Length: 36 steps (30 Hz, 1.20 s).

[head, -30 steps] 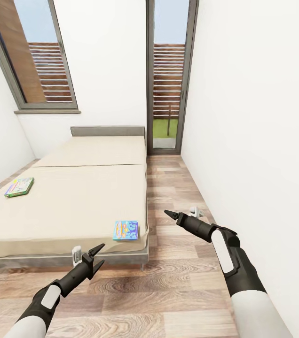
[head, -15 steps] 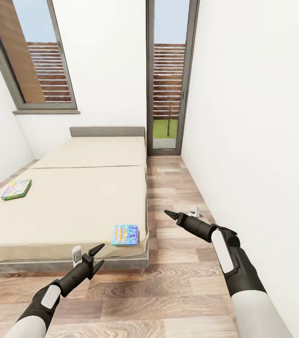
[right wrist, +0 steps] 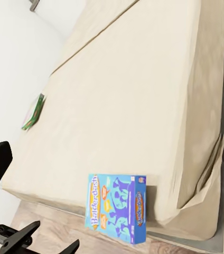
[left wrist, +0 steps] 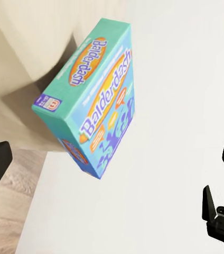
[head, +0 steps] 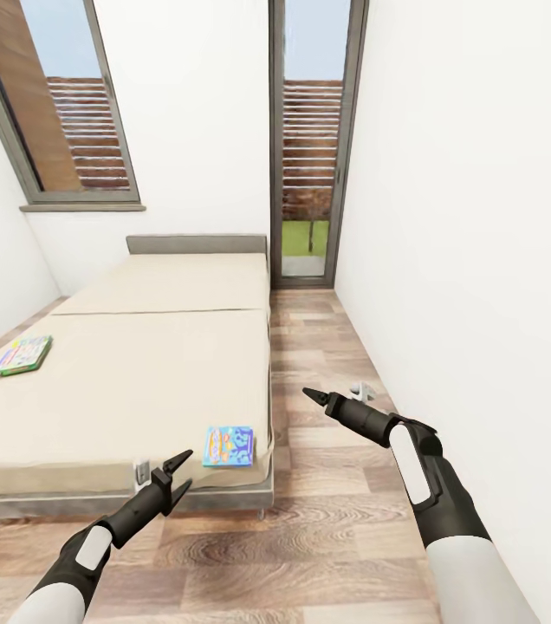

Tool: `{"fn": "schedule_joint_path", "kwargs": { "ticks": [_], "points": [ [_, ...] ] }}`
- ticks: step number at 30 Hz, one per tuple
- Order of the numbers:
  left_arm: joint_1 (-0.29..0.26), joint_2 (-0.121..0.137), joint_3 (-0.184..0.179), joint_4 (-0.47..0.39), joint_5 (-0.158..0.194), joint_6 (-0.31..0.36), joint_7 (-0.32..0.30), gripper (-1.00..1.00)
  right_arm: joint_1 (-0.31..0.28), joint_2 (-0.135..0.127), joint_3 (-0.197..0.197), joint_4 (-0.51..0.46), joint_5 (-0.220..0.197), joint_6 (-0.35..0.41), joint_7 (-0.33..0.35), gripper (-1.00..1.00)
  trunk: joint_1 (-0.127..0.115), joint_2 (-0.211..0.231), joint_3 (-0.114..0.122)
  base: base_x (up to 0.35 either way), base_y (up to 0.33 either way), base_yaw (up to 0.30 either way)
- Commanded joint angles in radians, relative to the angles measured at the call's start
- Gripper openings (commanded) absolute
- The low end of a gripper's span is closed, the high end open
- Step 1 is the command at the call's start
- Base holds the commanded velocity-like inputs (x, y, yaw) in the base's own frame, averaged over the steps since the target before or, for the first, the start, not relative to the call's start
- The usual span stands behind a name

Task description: Put all the toys in the child's room - the three board games (two on the bed and one on the table), the two jigsaw puzzles on the table, and the tennis ball on the table - inside the toy box on the table in the child's room.

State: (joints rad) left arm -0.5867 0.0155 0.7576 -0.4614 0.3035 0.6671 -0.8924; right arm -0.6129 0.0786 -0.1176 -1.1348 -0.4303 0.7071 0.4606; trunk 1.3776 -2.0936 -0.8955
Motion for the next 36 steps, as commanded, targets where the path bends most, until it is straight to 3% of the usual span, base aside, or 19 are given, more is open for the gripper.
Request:
{"fn": "schedule_joint_path", "kwargs": {
  "ticks": [1,31,36],
  "points": [
    [-0.001,0.000,0.003,0.001,0.002,0.006,-0.002,1.00,-0.001,0.001,-0.004,0.000,-0.002,0.008,0.003,1.00,0.000,0.000,-0.001,0.083,0.000,0.000],
    [-0.001,0.000,0.003,0.000,0.002,0.006,0.000,1.00,-0.001,0.001,-0.004,0.000,-0.001,0.008,0.003,1.00,0.000,0.000,-0.001,0.008,0.000,0.000],
    [-0.001,0.000,0.003,0.001,0.002,0.006,0.000,1.00,-0.001,0.001,-0.004,0.000,-0.002,0.008,0.003,1.00,0.019,-0.035,-0.017,0.000,0.000,0.000]
  ]
}}
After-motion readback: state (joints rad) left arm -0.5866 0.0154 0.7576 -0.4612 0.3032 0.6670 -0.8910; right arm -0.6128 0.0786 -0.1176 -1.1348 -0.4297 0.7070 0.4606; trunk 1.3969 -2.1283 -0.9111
